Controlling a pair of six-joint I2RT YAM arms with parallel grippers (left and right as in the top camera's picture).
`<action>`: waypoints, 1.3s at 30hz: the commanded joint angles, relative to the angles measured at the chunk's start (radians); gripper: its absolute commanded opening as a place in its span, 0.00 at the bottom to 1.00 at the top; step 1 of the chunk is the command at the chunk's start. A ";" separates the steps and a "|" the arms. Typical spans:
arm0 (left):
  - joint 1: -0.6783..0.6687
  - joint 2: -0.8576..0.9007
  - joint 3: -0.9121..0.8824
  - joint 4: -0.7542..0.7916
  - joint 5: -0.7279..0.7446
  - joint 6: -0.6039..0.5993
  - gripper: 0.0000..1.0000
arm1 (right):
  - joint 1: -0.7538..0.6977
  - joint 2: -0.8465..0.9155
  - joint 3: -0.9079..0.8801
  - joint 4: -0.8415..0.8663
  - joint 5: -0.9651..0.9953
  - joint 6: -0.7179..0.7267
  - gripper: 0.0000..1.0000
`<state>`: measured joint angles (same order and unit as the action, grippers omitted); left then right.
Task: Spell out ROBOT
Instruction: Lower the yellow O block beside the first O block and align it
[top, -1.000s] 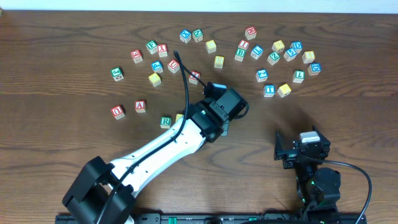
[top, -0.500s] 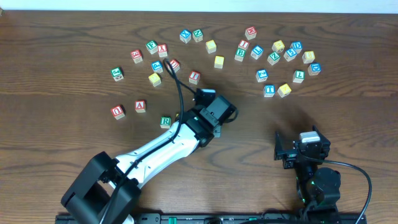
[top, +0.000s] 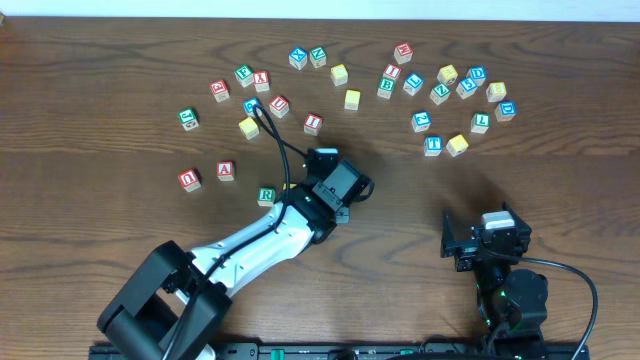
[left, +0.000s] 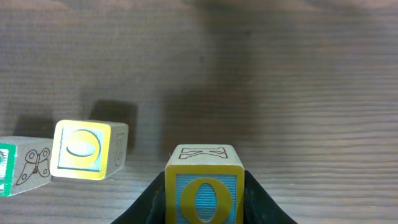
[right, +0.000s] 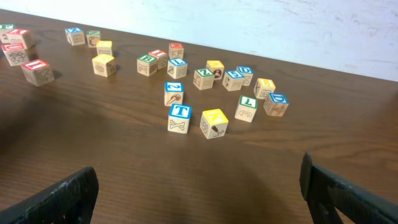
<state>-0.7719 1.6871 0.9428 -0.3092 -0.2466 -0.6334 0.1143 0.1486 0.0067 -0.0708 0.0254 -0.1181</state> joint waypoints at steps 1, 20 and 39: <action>0.017 0.021 -0.027 0.010 -0.035 -0.024 0.08 | -0.004 -0.002 -0.001 -0.004 -0.002 -0.011 0.99; 0.071 0.026 -0.072 0.087 -0.027 -0.010 0.08 | -0.004 -0.002 -0.001 -0.004 -0.002 -0.010 0.99; 0.071 0.056 -0.072 0.105 0.037 0.069 0.08 | -0.004 -0.002 -0.001 -0.004 -0.002 -0.010 0.99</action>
<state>-0.7048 1.7317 0.8810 -0.2077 -0.2264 -0.5991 0.1143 0.1486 0.0067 -0.0708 0.0254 -0.1181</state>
